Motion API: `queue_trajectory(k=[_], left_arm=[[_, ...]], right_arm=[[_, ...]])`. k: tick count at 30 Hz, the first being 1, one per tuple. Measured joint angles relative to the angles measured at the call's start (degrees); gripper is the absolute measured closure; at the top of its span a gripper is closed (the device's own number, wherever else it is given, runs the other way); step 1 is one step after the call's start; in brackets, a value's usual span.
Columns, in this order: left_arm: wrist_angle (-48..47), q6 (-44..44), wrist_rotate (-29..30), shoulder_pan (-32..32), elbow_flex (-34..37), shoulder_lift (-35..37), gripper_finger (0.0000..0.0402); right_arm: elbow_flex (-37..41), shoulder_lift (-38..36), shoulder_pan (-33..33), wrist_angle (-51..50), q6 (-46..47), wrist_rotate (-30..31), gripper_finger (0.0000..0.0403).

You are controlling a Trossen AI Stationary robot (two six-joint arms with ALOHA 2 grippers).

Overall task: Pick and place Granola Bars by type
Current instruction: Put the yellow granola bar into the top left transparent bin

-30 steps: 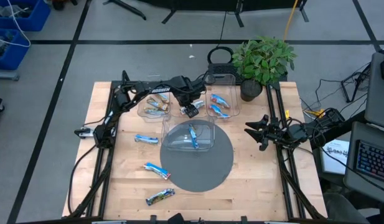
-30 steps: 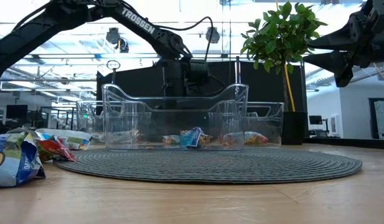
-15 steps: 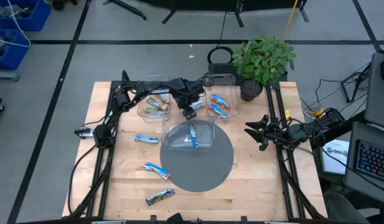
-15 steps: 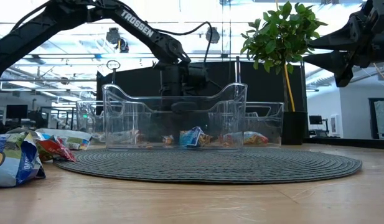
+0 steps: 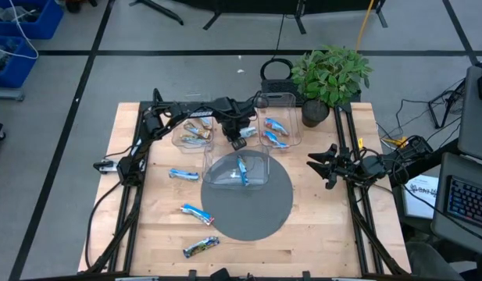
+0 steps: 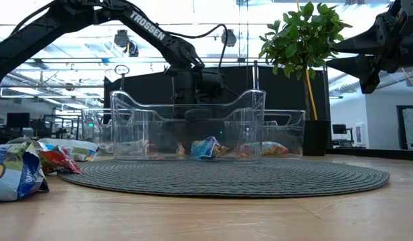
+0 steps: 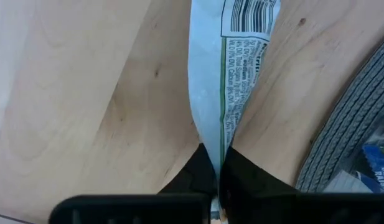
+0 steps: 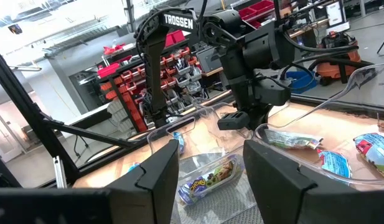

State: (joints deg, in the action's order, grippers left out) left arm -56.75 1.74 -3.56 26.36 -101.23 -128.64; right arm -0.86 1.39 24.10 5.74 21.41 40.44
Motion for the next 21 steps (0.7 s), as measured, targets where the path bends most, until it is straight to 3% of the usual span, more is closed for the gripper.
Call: queue_trajectory(k=[16, 21], left_arm=[[-1.76, 0.09, -0.31, 0.0, -0.66, 0.02, 0.0396], [-5.18, -0.2, 3.58, -0.02, -4.09, 0.0, 0.0396]], right_arm=[[0.0, 0.02, -0.02, 0.02, 0.0, 0.0, 0.0232], [0.0, 0.0, -0.02, 0.02, -0.02, -0.01, 0.0232]])
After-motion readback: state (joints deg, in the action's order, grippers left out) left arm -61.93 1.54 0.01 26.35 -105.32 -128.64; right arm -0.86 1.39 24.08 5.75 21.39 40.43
